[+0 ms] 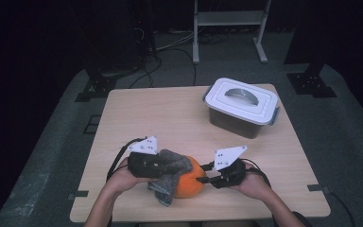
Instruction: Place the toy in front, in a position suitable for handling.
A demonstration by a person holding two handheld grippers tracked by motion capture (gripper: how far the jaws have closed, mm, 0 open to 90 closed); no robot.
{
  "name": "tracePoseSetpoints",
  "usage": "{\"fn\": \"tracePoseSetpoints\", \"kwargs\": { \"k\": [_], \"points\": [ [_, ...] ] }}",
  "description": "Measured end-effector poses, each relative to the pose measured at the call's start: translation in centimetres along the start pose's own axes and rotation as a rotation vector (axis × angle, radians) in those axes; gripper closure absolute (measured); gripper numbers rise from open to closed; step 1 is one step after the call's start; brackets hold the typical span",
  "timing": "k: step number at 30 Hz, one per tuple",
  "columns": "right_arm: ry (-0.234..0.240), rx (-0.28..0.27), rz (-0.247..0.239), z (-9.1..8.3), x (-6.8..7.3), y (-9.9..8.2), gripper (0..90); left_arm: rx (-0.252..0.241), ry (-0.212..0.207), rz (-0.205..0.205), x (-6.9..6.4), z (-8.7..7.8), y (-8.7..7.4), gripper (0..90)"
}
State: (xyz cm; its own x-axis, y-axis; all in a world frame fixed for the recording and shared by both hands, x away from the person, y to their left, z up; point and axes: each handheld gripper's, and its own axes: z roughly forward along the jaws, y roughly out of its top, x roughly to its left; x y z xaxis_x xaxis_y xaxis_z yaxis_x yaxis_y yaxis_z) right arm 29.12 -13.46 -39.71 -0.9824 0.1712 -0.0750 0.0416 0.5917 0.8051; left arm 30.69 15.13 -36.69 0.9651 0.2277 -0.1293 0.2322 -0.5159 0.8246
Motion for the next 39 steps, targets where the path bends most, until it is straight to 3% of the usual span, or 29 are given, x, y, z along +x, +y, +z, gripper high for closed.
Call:
{"fn": "tracePoseSetpoints", "kwargs": {
  "k": [9,15,21,25,29,34,39],
  "points": [
    [-0.001,0.004,-0.009,-0.1,0.0,-0.1,62.1,0.013,0.033,-0.014,0.6,-0.4,0.1,75.6],
    [-0.008,0.016,-0.006,0.0,-0.2,-0.3,61.3,0.019,-0.016,-0.021,0.2,0.8,-0.2,75.8],
    [0.009,0.021,0.036,0.2,-0.4,-0.4,51.8,0.028,-0.039,-0.016,-0.2,1.2,-0.2,75.8],
    [0.005,0.025,0.035,0.3,-0.4,-0.5,51.7,0.026,-0.059,-0.006,-0.6,1.5,0.0,75.8],
    [0.002,0.015,0.027,0.2,-0.3,-0.6,55.1,0.016,-0.039,0.03,-1.0,1.4,1.1,75.8],
    [-0.001,0.003,0.007,0.0,-0.1,-0.3,57.4,0.008,-0.036,0.042,-0.9,1.5,1.9,75.7],
    [-0.003,0.013,0.018,0.0,-0.4,-0.8,59.2,0.011,-0.027,0.004,0.0,1.2,0.7,75.7]
  ]
}}
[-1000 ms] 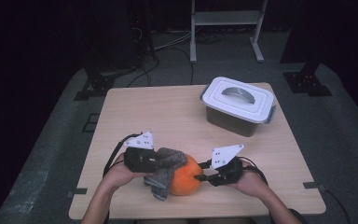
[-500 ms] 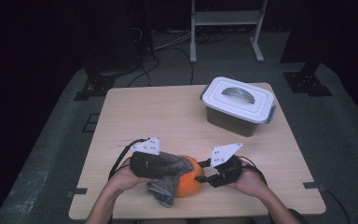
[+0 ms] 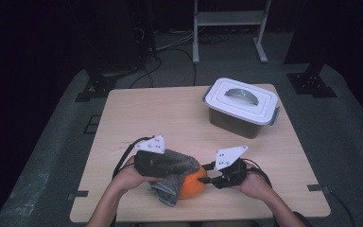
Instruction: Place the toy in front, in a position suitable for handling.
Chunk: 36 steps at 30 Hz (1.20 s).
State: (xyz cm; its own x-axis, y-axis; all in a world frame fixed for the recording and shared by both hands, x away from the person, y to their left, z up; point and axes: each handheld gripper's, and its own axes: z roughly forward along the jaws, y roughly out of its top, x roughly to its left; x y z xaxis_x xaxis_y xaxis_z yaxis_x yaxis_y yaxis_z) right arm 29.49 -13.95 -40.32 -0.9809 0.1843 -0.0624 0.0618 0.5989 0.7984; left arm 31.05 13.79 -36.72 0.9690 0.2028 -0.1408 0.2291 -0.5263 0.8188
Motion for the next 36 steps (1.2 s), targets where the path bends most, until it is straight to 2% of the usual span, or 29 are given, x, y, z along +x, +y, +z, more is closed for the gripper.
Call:
{"fn": "tracePoseSetpoints", "kwargs": {
  "k": [3,6,10,12,15,19,22,24,26,30,34,36],
  "points": [
    [0.0,0.002,0.007,-0.1,-0.3,-0.3,59.4,0.007,0.025,-0.032,0.7,-0.6,-0.9,75.7],
    [0.001,0.006,0.026,-0.2,-0.7,-0.5,58.9,0.01,0.027,-0.06,1.1,-0.8,-1.8,75.7],
    [0.016,0.013,0.085,-0.2,-1.0,-0.4,43.2,-0.002,0.022,-0.069,1.0,-0.6,-2.2,75.7],
    [0.009,0.011,0.088,-0.4,-1.0,-0.3,37.8,-0.008,0.024,-0.066,0.7,-0.6,-2.2,75.8],
    [0.028,-0.004,0.113,-0.6,-0.9,-0.1,31.7,-0.004,0.007,-0.048,0.3,-0.2,-1.9,75.7],
    [0.048,-0.006,0.143,-0.3,-0.9,0.1,26.9,0.008,-0.024,-0.026,-0.4,0.4,-1.6,75.7],
    [0.054,0.002,0.146,0.0,-0.9,-0.1,24.5,0.019,-0.04,0.002,-1.1,1.0,-1.3,75.6],
    [0.061,0.004,0.148,0.2,-0.8,-0.1,24.6,0.025,-0.042,0.013,-1.5,1.2,-1.1,75.5],
    [0.056,0.007,0.132,0.3,-0.6,-0.3,31.6,0.027,-0.036,0.018,-1.5,1.2,-0.9,75.5],
    [0.027,-0.001,0.047,0.0,-0.2,-0.2,46.6,0.014,-0.018,0.018,-1.1,0.7,-0.5,75.5],
    [0.029,0.003,0.006,-0.5,-0.2,-0.4,50.7,0.008,0.003,0.004,-0.5,0.3,-0.6,75.6],
    [0.031,0.005,0.018,-0.8,-0.6,-0.8,50.9,0.012,0.018,-0.018,0.0,0.1,-1.1,75.6]
  ]
}}
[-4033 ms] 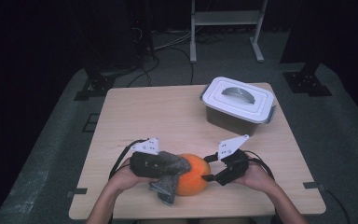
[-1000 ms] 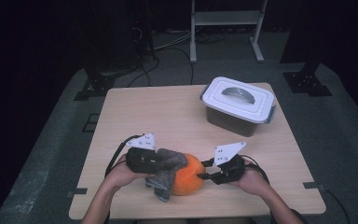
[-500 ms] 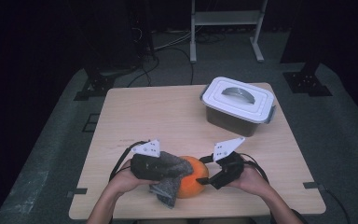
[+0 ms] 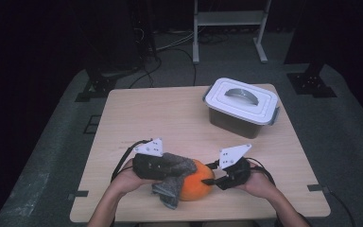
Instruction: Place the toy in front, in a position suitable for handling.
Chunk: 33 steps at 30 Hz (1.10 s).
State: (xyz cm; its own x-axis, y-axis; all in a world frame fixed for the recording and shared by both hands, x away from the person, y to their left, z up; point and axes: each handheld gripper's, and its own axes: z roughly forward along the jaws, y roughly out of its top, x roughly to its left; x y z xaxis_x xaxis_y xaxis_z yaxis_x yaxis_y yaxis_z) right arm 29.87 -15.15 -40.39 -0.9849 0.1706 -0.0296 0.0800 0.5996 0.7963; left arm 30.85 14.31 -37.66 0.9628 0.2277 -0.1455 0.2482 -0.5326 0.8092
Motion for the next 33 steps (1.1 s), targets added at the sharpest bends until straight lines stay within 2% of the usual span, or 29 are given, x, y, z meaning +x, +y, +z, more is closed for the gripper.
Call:
{"fn": "tracePoseSetpoints", "kwargs": {
  "k": [3,5,8,9,13,16,18,21,23,26,29,33],
  "points": [
    [0.005,-0.002,0.038,-0.3,-0.5,-0.6,50.0,0.007,0.004,-0.033,0.6,0.0,-0.9,75.6],
    [0.013,-0.008,0.076,-0.2,-0.9,-0.8,43.8,0.003,-0.009,-0.049,0.7,0.2,-1.3,75.6],
    [0.022,-0.001,0.124,0.0,-1.1,-0.6,32.0,0.01,-0.022,-0.039,0.4,0.4,-1.3,75.6],
    [0.02,-0.001,0.125,0.0,-1.1,-0.6,29.8,0.014,-0.026,-0.034,0.2,0.4,-1.3,75.6],
    [0.045,-0.006,0.153,0.1,-1.1,-0.4,25.2,0.03,-0.061,-0.012,-0.5,0.7,-1.1,75.6],
    [0.087,-0.022,0.183,0.2,-1.1,-0.3,21.7,0.031,-0.109,0.008,-1.2,1.3,-0.9,75.6],
    [0.094,-0.011,0.174,0.7,-0.9,-0.4,23.0,0.046,-0.102,0.023,-1.5,1.6,-0.6,75.6],
    [0.08,-0.004,0.151,0.6,-0.7,-0.5,38.5,0.029,-0.082,0.025,-1.4,1.5,-0.2,75.6],
    [0.062,-0.008,0.125,0.3,-0.6,-0.4,43.8,0.008,-0.076,0.029,-1.3,1.3,0.5,75.7],
    [0.045,-0.01,0.065,0.3,0.0,0.2,45.5,-0.01,-0.064,0.052,-1.5,1.4,1.9,75.7],
    [0.029,0.003,0.007,0.4,0.5,0.7,47.1,0.004,-0.049,0.07,-1.4,1.6,2.6,75.6],
    [0.027,0.005,0.011,-0.1,0.3,0.3,48.9,0.005,-0.042,0.047,-0.8,1.4,1.9,75.6]
  ]
}}
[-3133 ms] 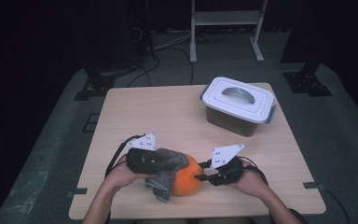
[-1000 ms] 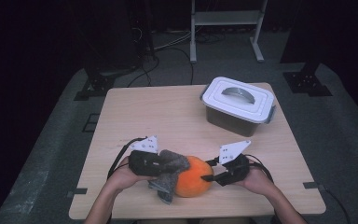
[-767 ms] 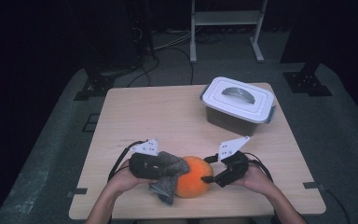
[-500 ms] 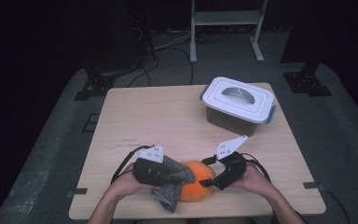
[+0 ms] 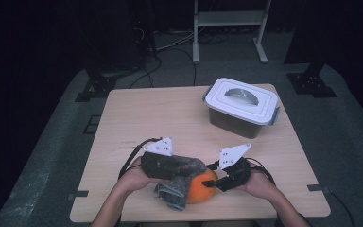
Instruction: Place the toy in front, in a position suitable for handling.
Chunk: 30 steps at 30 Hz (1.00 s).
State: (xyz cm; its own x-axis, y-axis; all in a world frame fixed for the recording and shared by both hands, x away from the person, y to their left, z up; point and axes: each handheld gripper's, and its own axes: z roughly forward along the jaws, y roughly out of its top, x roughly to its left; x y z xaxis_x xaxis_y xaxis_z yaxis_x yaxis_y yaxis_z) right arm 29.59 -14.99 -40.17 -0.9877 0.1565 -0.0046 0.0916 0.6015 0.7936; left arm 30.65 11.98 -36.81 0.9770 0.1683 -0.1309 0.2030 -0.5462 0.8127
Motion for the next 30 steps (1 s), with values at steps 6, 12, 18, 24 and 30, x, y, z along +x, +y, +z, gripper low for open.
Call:
{"fn": "tracePoseSetpoints", "kwargs": {
  "k": [6,12,18,24,30],
  "points": [
    [0.0,-0.004,0.023,-0.9,-0.6,-1.2,49.0,0.013,0.042,-0.08,1.2,-1.2,-3.1,75.2],
    [0.004,-0.017,0.052,-1.3,-1.1,-1.9,49.0,-0.007,0.038,-0.131,1.9,-1.8,-5.0,75.3],
    [-0.002,-0.019,0.019,-1.0,-0.7,-1.5,49.0,-0.03,0.009,-0.095,1.6,-1.2,-3.4,75.3],
    [-0.006,-0.019,-0.004,-0.9,-0.5,-1.6,49.0,-0.041,-0.028,-0.024,0.4,0.1,-0.8,75.2],
    [-0.007,-0.005,0.013,-1.2,-0.8,-2.1,49.0,-0.008,-0.008,-0.03,0.4,0.1,-1.3,75.3]
  ]
}}
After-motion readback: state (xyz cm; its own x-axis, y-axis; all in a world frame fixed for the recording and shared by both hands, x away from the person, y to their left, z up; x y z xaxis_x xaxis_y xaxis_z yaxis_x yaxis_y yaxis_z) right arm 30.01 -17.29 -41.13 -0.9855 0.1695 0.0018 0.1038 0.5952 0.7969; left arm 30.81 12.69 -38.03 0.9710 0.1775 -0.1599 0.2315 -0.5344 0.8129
